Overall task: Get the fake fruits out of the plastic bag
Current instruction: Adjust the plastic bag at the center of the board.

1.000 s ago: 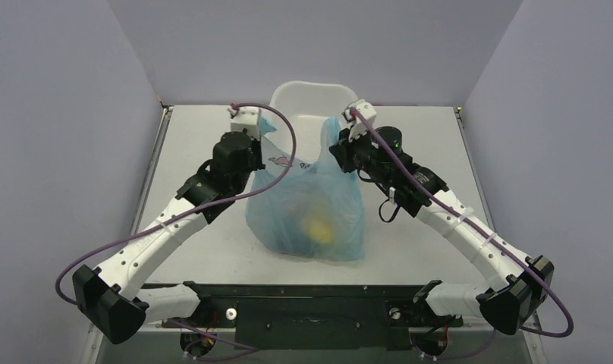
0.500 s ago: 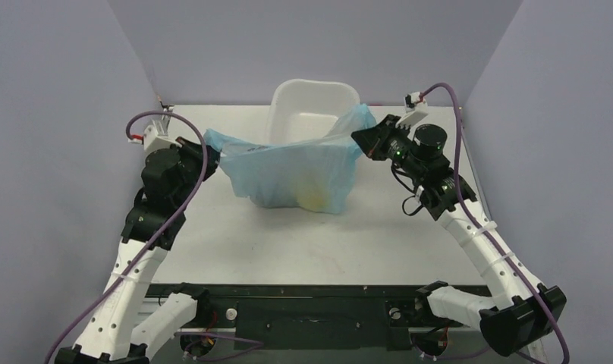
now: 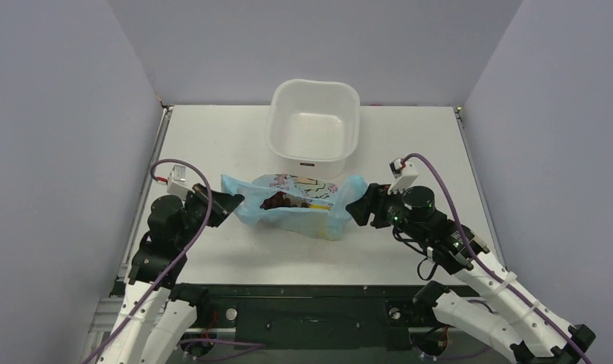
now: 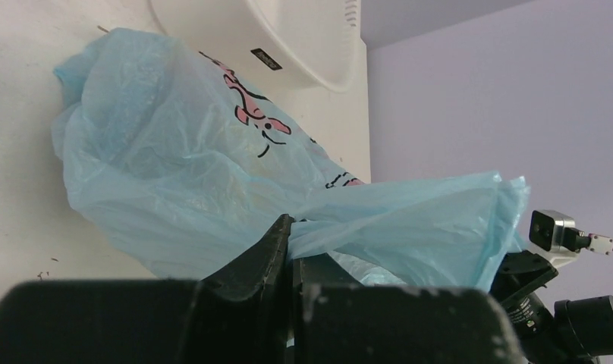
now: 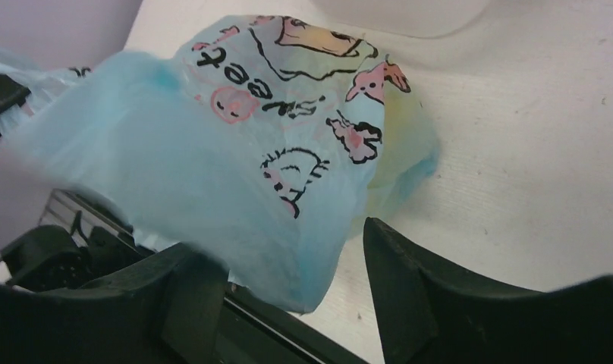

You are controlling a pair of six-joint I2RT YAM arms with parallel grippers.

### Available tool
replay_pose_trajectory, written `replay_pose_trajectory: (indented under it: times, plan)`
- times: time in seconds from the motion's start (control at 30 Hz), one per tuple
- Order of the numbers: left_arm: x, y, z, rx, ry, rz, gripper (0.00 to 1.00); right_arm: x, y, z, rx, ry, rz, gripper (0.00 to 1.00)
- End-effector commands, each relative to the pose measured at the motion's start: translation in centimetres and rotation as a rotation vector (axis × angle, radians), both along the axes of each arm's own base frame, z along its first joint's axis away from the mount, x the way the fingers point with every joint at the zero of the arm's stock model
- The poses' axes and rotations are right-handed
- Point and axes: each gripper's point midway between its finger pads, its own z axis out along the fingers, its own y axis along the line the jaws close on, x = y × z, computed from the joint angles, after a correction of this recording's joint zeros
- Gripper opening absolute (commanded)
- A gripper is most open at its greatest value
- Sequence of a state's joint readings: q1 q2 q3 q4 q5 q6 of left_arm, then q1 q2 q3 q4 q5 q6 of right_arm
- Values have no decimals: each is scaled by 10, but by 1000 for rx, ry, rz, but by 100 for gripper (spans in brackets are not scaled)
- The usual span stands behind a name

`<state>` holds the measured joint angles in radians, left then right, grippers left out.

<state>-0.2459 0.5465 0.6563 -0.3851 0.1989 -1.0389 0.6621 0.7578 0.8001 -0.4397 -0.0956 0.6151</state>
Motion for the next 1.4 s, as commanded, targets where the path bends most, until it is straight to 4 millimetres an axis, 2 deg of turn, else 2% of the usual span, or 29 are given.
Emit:
replay_pose_trajectory:
  times: [0.0,0.13,0.2,0.27,0.33,0.37,0.4,0.43,0.47,0.5,0.53,0.57,0.7,0.73,0.77,0.87,1.03,1.1,1.27,1.37]
  plan:
    - [-11,-13,10,-15,-30,-104,0,-22,-23,12,-130,26,-45,69]
    - [-15,-11,21,-1,-73,-104,0,-38,-51,17,-225,83,-148,81]
    - [-15,-8,27,-11,-97,-84,0,-44,-55,17,-153,153,-225,83]
    - [-15,-8,31,-29,-118,-74,0,-52,-46,14,-20,241,-268,84]
    - [-13,-9,25,-46,-106,-75,0,-56,-30,22,186,300,-306,84]
    - [-12,-10,23,-51,-102,-77,0,-62,-25,16,240,308,-290,84]
    - [-12,-11,20,-58,-90,-82,0,-60,-11,30,374,313,-287,84]
    - [-11,-12,19,-60,-87,-84,0,-67,-3,21,407,324,-263,84]
    - [-11,-13,17,-62,-81,-85,0,-69,11,34,509,323,-247,84]
    - [-10,-13,17,-63,-82,-84,0,-70,18,28,518,328,-248,84]
    - [-10,-13,17,-63,-83,-84,0,-74,27,37,566,305,-249,84]
    - [-10,-12,17,-61,-83,-81,0,-74,35,36,555,291,-261,84]
    - [-11,-12,14,-60,-77,-81,0,-81,69,58,553,147,-348,87]
    - [-11,-12,12,-63,-72,-81,0,-80,70,63,554,99,-386,88]
    - [-11,-13,12,-68,-72,-85,0,-78,82,64,526,73,-405,90]
    - [-12,-14,13,-70,-77,-95,0,-68,98,66,516,20,-474,94]
    - [-14,-17,16,-59,-83,-118,0,-39,134,58,488,58,-473,97]
    - [-14,-18,15,-58,-82,-126,0,-25,137,48,467,70,-490,96]
    - [-14,-21,20,-66,-98,-146,0,-5,136,23,421,85,-534,90]
    - [-16,-21,24,-64,-112,-151,0,5,130,10,445,121,-562,77]
